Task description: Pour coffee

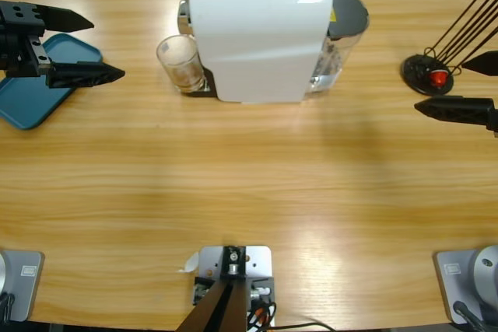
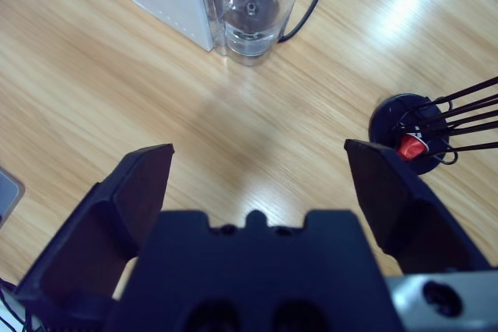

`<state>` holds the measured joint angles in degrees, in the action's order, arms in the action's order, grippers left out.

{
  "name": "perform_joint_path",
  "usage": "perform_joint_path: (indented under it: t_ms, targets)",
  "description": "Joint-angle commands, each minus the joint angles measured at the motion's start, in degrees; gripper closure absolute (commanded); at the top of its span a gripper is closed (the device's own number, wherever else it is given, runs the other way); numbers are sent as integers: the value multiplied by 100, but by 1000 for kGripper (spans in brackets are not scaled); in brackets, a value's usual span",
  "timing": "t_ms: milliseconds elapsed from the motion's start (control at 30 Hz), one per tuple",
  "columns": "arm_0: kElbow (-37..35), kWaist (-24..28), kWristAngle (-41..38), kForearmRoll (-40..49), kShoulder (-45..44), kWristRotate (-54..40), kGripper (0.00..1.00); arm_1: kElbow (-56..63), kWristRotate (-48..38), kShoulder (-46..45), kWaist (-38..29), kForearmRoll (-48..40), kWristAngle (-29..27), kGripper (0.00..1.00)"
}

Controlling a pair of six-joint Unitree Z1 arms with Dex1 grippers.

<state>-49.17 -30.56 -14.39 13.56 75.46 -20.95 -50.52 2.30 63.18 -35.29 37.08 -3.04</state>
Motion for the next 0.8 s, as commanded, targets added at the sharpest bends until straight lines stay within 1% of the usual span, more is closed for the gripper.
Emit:
perform_joint_path:
  t_ms: [33,133,600,733,800]
  targets:
    - [215,71,-20,-20,-111,-67,0,144,79,138,-48,94,-153,5]
    - [215,94,-20,-20,-102,-67,0,112,-177,158,-48,149,-152,9]
    - [181,120,-48,-25,-17,-76,0,89,-177,233,-48,168,-155,13]
    - [164,120,-106,-20,-33,-76,0,100,-298,262,-48,168,-472,13]
    - [197,120,-125,-4,-93,-76,0,140,-300,198,-48,150,-737,7]
